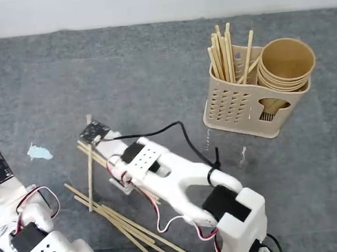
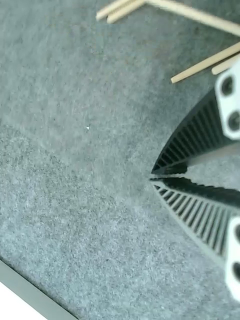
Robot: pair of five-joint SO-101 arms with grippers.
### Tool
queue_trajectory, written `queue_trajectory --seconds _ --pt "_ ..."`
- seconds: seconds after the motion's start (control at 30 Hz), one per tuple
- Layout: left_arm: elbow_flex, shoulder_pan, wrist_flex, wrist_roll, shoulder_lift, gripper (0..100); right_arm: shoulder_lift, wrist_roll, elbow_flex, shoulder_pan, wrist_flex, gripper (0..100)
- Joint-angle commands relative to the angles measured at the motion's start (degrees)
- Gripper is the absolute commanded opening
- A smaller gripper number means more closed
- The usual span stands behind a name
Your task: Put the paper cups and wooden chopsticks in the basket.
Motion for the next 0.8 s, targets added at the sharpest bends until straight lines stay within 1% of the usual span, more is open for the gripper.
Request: queue_trajectory --seconds 0.0,0.23,0.37,0.53,0.7,0.77 --pt "-3.9 0.0 -1.6 0.7 -0.7 2 -4.6 1.1 0.7 3.9 8.0 0.8" --pt "-3.9 0.0 -1.6 0.7 -0.7 2 -9.5 1.2 0.8 8.0 21.1 0.8" --pt "-3.9 0.0 -1.6 0.7 -0.7 2 -9.9 1.3 0.8 9.9 25.3 0.8" --pt "-3.9 0.0 -1.6 0.7 -0.7 2 -10.2 1.3 0.3 10.9 24.8 1.4" --pt "-3.9 0.0 -1.6 0.7 -0.7 2 -10.2 1.0 0.3 6.4 21.1 13.9" --pt "-3.9 0.0 -1.6 0.7 -0.7 2 -10.2 1.0 0.2 4.4 19.0 17.3"
